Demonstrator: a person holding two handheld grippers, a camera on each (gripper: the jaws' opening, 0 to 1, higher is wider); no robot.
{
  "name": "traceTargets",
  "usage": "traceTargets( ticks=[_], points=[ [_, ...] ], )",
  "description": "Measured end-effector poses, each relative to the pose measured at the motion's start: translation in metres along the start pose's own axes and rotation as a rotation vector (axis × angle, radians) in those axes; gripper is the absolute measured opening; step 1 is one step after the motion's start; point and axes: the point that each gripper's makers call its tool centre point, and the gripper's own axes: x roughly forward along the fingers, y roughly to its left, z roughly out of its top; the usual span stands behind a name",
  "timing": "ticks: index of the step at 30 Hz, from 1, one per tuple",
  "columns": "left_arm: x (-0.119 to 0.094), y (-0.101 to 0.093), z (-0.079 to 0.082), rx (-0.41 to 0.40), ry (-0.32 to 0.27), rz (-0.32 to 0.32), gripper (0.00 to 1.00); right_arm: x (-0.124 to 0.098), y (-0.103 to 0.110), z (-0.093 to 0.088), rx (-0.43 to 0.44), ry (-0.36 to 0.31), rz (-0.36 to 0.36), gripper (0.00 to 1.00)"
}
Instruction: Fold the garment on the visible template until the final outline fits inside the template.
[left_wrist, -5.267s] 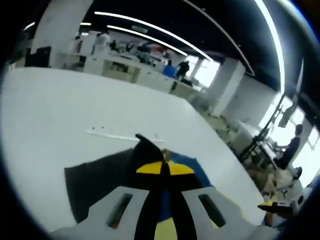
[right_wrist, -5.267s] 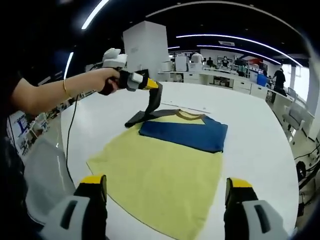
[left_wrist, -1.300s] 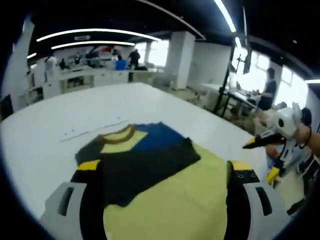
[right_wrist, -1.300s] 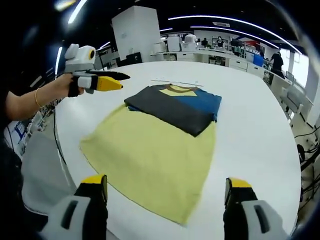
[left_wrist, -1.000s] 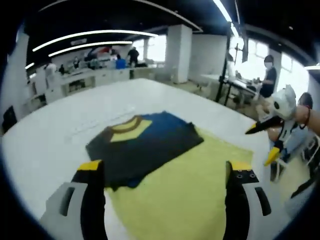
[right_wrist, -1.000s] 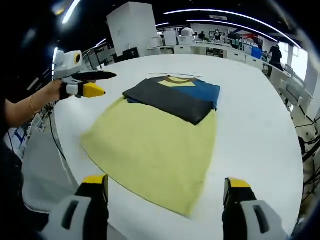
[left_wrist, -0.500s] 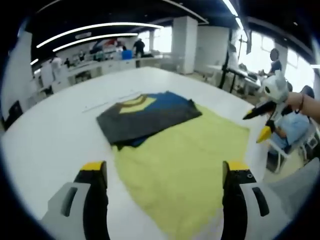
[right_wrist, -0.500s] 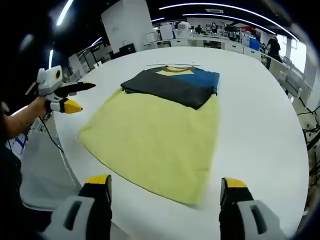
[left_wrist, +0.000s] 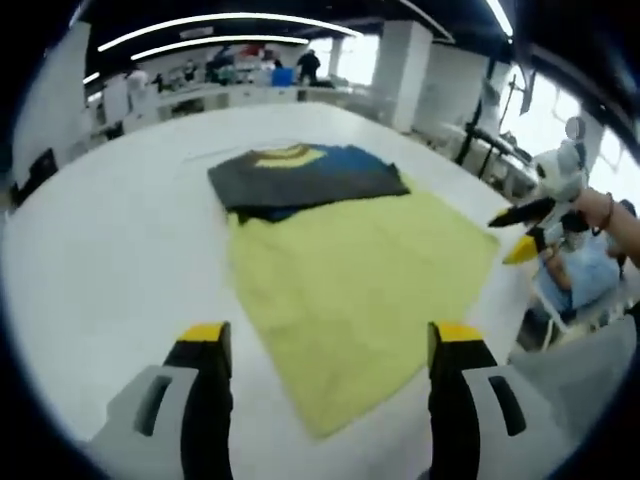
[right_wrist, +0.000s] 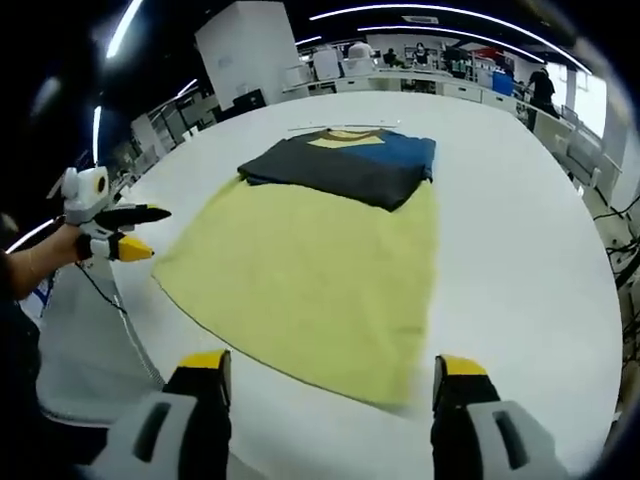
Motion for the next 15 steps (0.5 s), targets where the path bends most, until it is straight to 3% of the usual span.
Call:
traceTargets(
  ticks=[8,12,15],
  points=[
    [-0.003,0.008,-0.024,-0.074,0.032,0.066,0.62,0.003,-0.017,-0.003,0.000,-0.015,-0.058,0.66],
    [-0.005,0.013,-0.030,-0.115,0.038,0.104,0.51,0.002,-0.019,-0.006,0.012,-0.024,-0.075,0.53],
    [-0.006,0.014,-0.029,-0.150,0.020,0.117,0.51,0.002,-0.027,-0.007,0.046,-0.040,-0.096,0.44]
  ],
)
